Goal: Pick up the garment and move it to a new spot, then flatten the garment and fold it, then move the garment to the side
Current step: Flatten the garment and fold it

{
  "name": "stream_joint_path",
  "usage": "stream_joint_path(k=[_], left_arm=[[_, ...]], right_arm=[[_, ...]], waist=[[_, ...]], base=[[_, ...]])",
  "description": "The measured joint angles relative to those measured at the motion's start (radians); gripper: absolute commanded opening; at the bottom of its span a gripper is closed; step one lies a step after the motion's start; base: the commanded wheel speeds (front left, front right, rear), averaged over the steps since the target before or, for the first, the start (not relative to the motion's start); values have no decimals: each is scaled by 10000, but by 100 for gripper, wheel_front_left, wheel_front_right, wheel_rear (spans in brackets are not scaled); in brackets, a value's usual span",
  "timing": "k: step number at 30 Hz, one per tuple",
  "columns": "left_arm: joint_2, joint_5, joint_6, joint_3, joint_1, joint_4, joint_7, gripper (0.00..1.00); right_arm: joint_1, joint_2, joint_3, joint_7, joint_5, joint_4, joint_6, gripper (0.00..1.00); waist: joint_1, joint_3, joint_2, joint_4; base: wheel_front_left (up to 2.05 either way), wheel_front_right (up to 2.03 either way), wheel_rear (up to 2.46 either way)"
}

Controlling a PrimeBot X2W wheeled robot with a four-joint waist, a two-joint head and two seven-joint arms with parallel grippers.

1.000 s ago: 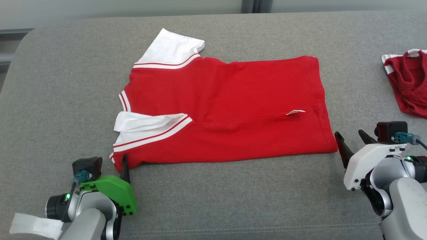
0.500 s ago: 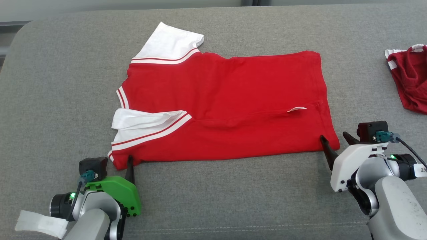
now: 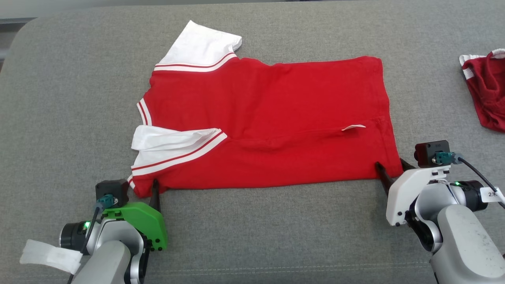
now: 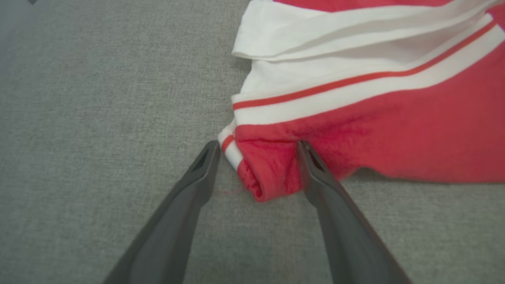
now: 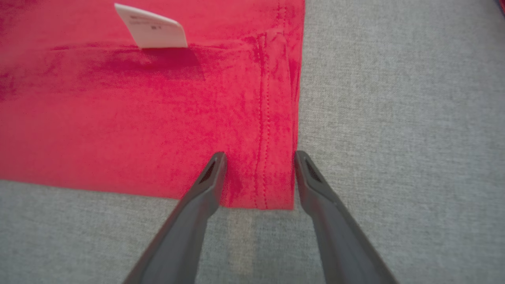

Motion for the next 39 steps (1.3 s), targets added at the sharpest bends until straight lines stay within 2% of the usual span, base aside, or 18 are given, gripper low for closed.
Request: stream_joint_path(k=[1,3,4,5,6,7,21,31,39], left_arm=[[0,0,2,-10,-14,12,0,99],[0,0,2,-23,-23,31,0,67],[0,0,2,-38,-30,44,0,46],[0,0,2,-44,-35,58,0,33],[0,0,2,-52,-36,73,0,2],[0,0,2,-63,-37,90,0,0],[224,-293,48,-54,772,-222,36,0],[606,-464,307,-238,2035,-1313,581,0],[677,-552,456,-410,2600,-1741,825,0]], right_arm=[[-6,4,23,0,0,12,0,26],[-10,4,61,-2,0,29,0,0],[-12,-10,86,-2,2,40,0,0],[-12,-27,113,-4,13,54,0,0],[-12,-36,121,-19,27,54,0,0],[-11,-54,123,-50,29,50,0,0],[1244,-102,-372,-575,581,-826,4,0],[2544,-146,-650,-150,884,-1576,6,0],[3120,35,-637,61,884,-1760,4,2]], waist=[[0,12,0,-3],[0,25,0,-9],[0,24,0,-11],[0,19,0,-15],[0,10,0,-19],[0,-5,0,-23],[0,-725,0,-123],[0,-1444,0,-195],[0,-1738,0,-166]], base=[[0,0,0],[0,0,0],[0,0,0],[0,0,0],[0,0,0],[0,0,0],[0,0,0],[0,0,0],[0,0,0]])
